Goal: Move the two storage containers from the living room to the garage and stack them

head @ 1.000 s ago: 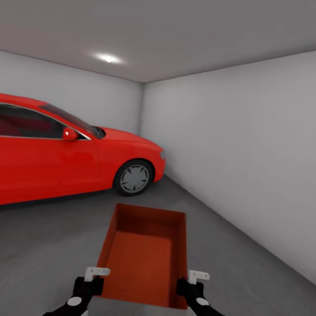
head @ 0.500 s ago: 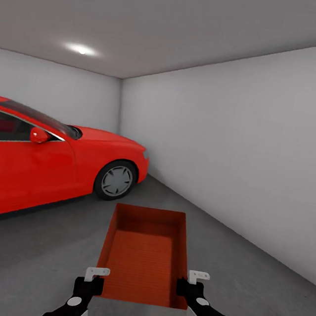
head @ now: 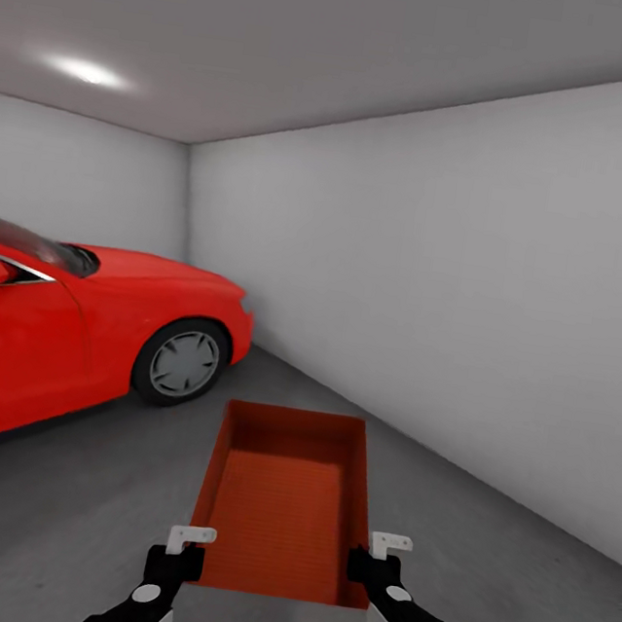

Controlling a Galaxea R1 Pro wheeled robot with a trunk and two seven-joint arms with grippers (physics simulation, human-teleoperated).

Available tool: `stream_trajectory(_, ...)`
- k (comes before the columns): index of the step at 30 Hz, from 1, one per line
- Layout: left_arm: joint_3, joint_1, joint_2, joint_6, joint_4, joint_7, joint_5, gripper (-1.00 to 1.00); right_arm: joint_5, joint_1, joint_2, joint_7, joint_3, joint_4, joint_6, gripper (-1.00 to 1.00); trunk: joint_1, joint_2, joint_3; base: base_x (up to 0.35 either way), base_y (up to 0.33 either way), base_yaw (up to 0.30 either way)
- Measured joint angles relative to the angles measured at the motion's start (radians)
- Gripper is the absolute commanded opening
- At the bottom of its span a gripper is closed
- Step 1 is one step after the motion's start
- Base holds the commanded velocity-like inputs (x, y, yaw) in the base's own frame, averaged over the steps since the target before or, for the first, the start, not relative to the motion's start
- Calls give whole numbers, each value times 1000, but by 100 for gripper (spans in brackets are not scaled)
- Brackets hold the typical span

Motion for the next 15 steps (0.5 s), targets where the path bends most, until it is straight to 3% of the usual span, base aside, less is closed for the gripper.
stream_trajectory(15,1,0,0,0,0,0,-1,-100,0,0,0,0,0,0,0,-100,0,0,0,321,0,-274)
